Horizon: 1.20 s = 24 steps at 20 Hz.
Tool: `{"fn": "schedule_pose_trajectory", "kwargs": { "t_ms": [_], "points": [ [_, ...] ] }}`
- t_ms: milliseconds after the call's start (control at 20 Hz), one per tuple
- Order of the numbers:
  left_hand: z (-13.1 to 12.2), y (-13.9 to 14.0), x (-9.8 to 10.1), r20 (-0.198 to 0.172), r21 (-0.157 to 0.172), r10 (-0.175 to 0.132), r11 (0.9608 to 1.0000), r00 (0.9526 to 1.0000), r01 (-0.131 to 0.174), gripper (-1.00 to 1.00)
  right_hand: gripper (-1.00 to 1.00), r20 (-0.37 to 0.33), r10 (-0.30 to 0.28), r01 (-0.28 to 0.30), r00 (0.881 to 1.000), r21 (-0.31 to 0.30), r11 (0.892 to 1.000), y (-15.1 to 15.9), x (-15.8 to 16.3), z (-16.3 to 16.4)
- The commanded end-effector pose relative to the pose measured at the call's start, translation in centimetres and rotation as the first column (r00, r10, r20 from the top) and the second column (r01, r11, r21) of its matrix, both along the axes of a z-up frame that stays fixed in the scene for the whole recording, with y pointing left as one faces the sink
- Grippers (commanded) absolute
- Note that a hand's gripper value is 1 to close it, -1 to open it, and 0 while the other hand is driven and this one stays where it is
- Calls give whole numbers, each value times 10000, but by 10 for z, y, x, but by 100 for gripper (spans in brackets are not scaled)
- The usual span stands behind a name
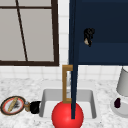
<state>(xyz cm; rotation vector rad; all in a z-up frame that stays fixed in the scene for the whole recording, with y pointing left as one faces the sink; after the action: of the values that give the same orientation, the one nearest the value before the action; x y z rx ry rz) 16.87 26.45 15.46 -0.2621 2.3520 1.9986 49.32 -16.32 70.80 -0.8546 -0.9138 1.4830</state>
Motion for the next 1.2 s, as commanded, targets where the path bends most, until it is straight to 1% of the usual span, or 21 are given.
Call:
{"fn": "schedule_pose_trajectory", "kwargs": {
  "t_ms": [0, 350, 500, 550, 650, 700, 750, 900, 1000, 1150],
  "points": [
    [0, 0, 0, 0, 0, 0, 10000, 10000, 0, 0, 100, 0, 0, 0, 10000, 560, 9984, -5, -31, 14],
    [0, 0, 0, 0, 0, 0, 10000, 10000, 0, 0, 100, 25, -1, -1, 10000, 598, 9982, -17, -87, 26],
    [0, 0, 0, 0, 0, 0, 10000, 10000, 0, 0, 100, 43, 0, -2, 10000, 461, 9989, -14, -111, 19],
    [0, 0, 0, 0, 0, 0, 10000, 10000, 0, 0, 100, 53, 0, -1, 10000, 266, 9996, -13, -118, 12],
    [0, 0, 0, 0, 0, 0, 10000, 10000, 0, 0, 100, 100, 0, -2, 10000, 198, 9998, -13, -134, 5],
    [0, 0, 0, 0, 0, 0, 10000, 10000, 0, 0, 100, -130, 0, 3, 9999, 187, 9998, -11, -141, 1],
    [0, 0, 0, 0, 0, 0, 10000, 10000, 0, 0, 100, -207, -1, 5, 9998, 181, 9998, -11, -149, -3],
    [0, 0, 0, 0, 0, 0, 10000, 10000, 0, 0, 100, -139, -3, 5, 9999, 162, 9999, -8, -173, -16],
    [0, 0, 0, 0, 0, 0, 10000, 10000, 0, 0, 100, 49, -4, 4, 10000, 157, 9999, -8, -189, -21],
    [0, 0, 0, 0, 0, 0, 10000, 10000, 0, 0, 100, 72, -5, 3, 10000, 226, 9997, -9, -214, -30]
  ]
}}
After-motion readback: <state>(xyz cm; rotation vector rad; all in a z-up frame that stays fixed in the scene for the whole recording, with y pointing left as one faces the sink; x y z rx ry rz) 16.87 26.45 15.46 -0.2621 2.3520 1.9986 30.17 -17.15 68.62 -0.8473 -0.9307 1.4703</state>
